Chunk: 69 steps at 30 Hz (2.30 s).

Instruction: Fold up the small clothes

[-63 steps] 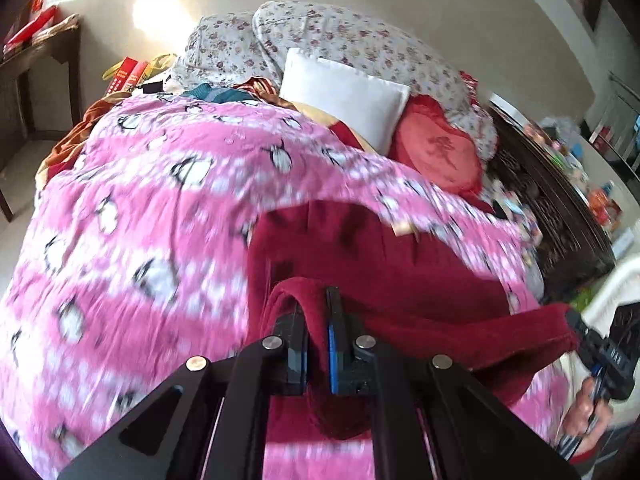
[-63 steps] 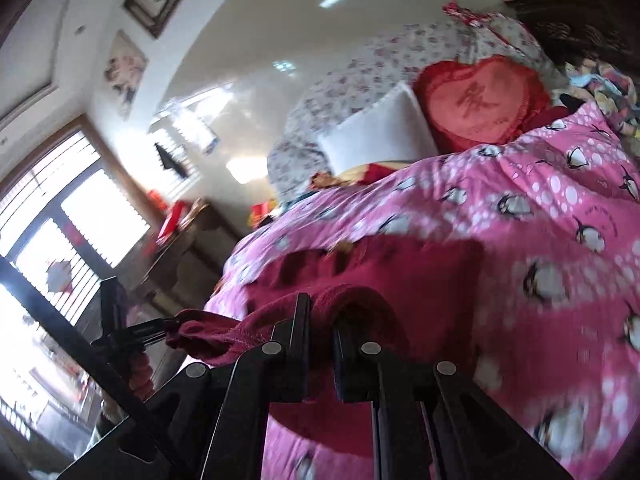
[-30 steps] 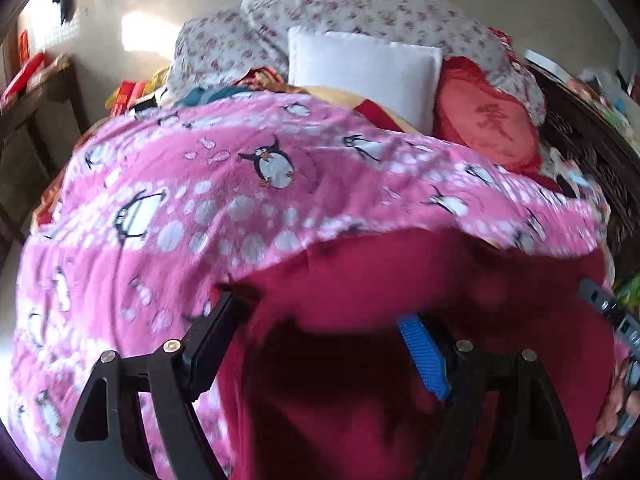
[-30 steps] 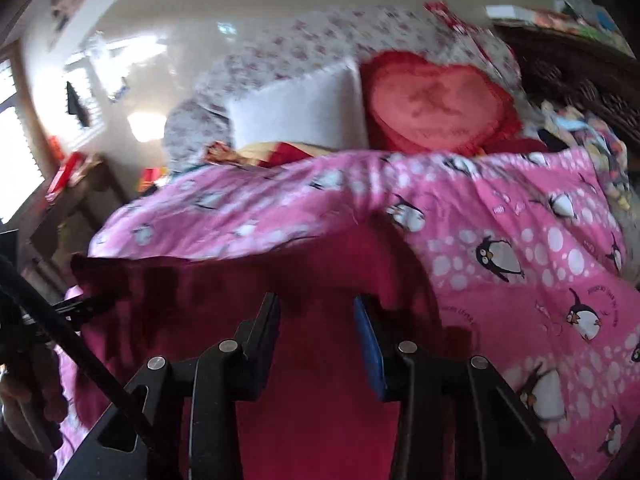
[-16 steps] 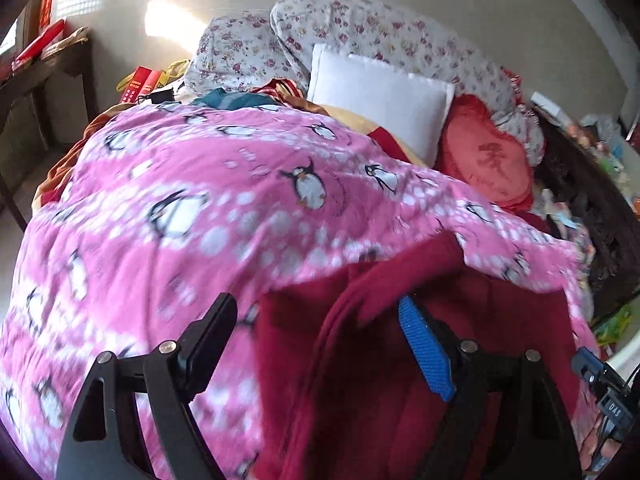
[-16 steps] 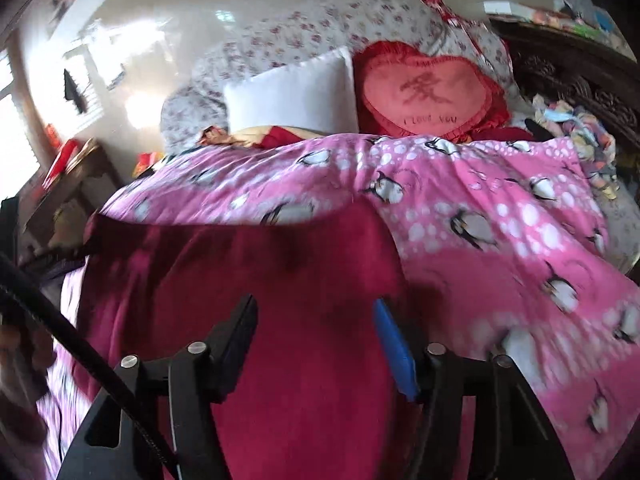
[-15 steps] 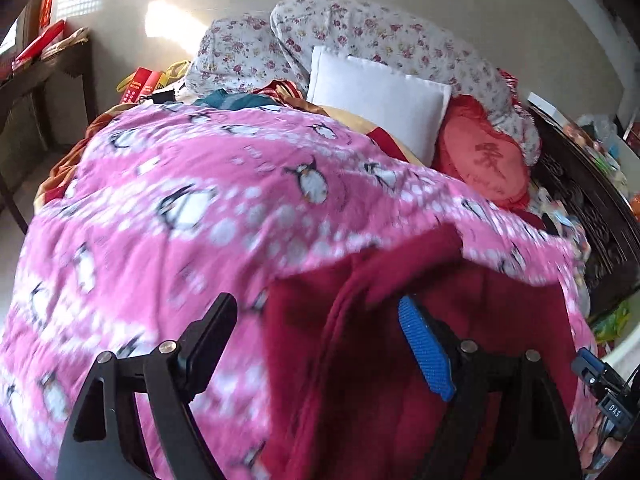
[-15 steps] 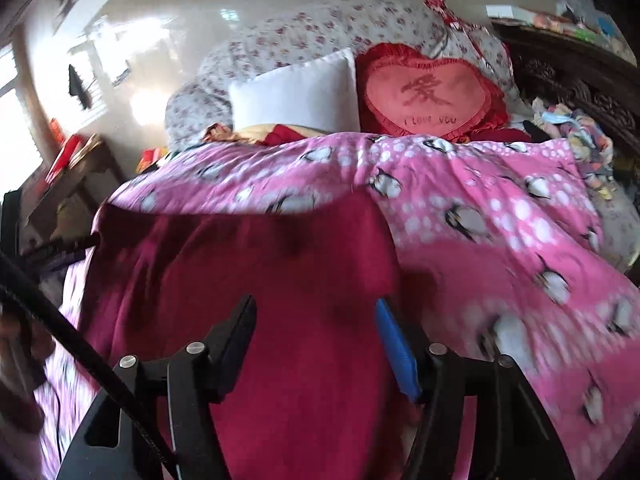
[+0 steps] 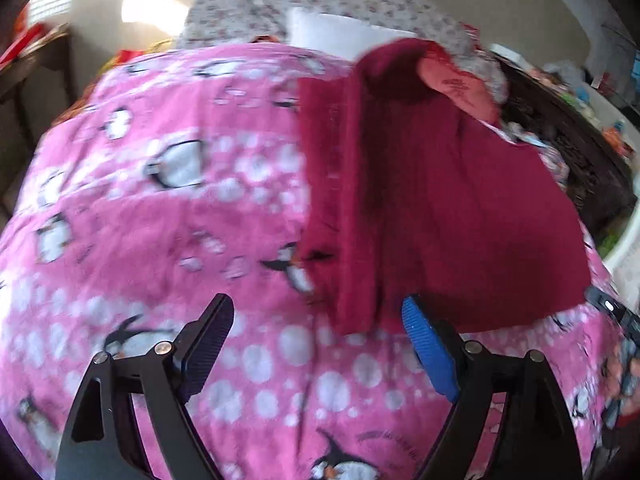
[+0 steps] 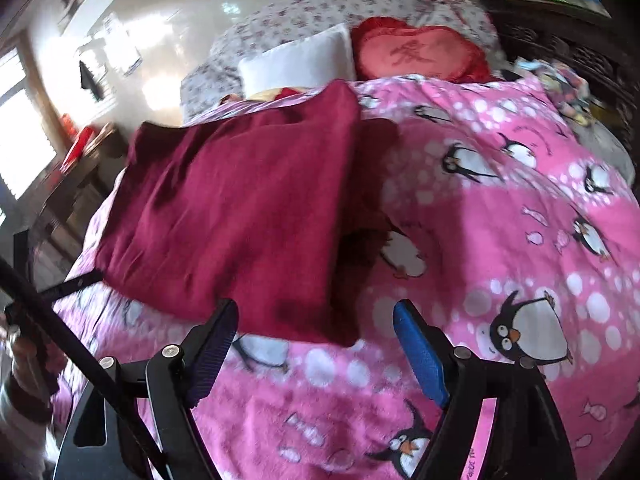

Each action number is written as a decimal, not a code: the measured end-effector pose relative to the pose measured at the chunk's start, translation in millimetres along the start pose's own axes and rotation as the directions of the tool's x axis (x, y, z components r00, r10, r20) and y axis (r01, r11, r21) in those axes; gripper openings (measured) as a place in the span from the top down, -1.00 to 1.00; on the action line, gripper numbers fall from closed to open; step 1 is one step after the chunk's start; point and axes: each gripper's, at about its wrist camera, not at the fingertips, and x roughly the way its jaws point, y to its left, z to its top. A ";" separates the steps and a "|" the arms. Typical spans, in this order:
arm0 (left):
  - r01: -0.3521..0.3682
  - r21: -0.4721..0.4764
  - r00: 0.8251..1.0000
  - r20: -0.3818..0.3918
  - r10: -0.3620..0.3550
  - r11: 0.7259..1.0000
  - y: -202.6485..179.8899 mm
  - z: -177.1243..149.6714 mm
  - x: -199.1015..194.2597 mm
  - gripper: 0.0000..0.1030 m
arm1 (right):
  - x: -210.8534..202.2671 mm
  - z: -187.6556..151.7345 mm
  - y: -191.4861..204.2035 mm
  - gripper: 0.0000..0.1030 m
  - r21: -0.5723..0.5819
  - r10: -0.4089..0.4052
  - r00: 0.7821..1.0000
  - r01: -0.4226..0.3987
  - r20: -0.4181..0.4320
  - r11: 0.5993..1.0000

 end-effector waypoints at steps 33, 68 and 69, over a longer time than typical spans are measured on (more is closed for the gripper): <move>0.032 -0.032 0.999 -0.002 -0.032 0.999 18.3 3.0 -30.1 -0.08 | 29.8 87.7 166.5 0.37 -0.248 0.115 0.992 -0.100 0.047 0.964; 0.053 -0.123 0.998 0.026 -0.050 0.991 15.8 -7.9 4.9 -0.43 | 129.4 130.1 274.9 -0.57 -0.335 0.128 0.987 -0.153 -0.096 0.930; 0.057 -0.127 0.998 0.026 -0.054 0.990 16.5 -8.1 4.3 -0.44 | 129.9 129.1 277.2 -0.57 -0.338 0.128 0.987 -0.155 -0.101 0.928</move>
